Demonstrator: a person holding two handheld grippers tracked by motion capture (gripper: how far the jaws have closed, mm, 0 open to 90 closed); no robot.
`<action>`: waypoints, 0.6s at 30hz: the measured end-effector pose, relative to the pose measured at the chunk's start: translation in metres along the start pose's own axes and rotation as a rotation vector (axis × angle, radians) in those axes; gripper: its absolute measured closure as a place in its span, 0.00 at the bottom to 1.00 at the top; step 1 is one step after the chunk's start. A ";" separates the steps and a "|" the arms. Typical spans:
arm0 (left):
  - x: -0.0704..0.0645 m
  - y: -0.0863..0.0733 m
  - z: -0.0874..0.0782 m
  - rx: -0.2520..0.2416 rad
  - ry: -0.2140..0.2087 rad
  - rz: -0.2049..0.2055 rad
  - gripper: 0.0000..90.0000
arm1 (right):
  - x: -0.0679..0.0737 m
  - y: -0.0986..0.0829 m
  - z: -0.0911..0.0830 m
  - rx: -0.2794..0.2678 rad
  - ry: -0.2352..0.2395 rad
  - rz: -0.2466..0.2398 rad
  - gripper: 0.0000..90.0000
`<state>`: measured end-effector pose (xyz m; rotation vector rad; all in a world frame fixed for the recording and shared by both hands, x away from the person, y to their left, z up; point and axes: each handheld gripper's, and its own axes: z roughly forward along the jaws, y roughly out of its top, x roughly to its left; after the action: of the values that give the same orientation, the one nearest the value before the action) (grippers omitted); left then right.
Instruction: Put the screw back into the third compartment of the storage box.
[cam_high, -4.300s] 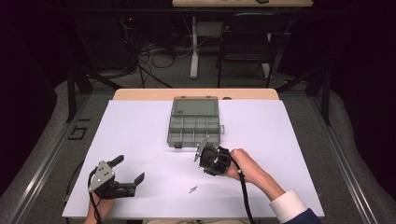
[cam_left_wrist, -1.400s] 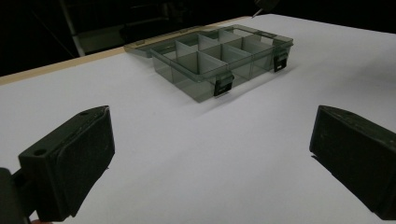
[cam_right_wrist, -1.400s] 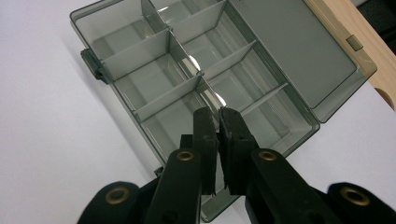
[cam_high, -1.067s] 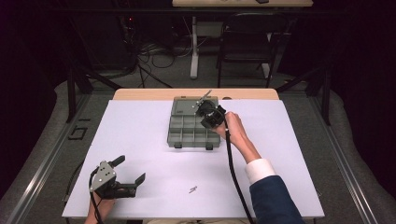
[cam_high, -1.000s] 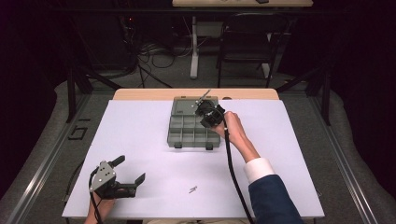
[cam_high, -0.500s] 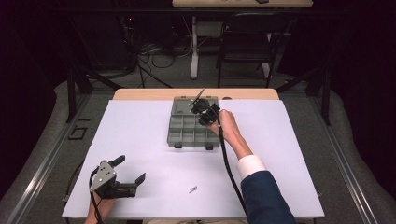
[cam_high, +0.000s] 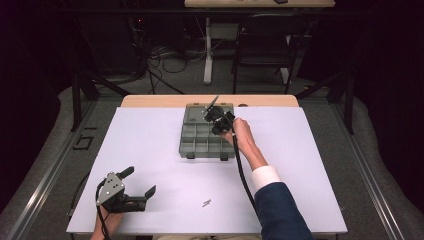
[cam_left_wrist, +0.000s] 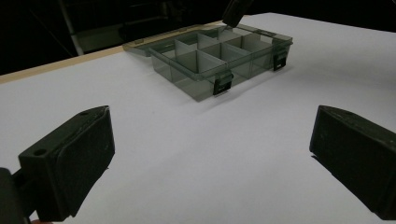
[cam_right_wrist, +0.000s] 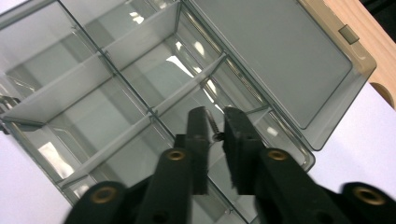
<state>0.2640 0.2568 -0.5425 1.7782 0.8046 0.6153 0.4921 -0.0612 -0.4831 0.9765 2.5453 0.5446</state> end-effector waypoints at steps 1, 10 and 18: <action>0.000 0.000 0.000 -0.002 0.002 -0.002 0.00 | -0.001 0.000 0.000 -0.004 0.000 -0.002 0.81; 0.000 0.000 0.000 -0.003 0.002 0.000 0.00 | -0.004 -0.002 -0.003 -0.032 0.036 0.040 0.77; 0.000 0.000 0.000 -0.004 0.001 -0.001 0.00 | -0.002 0.005 -0.005 -0.043 0.077 0.037 0.87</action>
<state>0.2641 0.2567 -0.5426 1.7734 0.8043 0.6165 0.4939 -0.0604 -0.4767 1.0079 2.5757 0.6577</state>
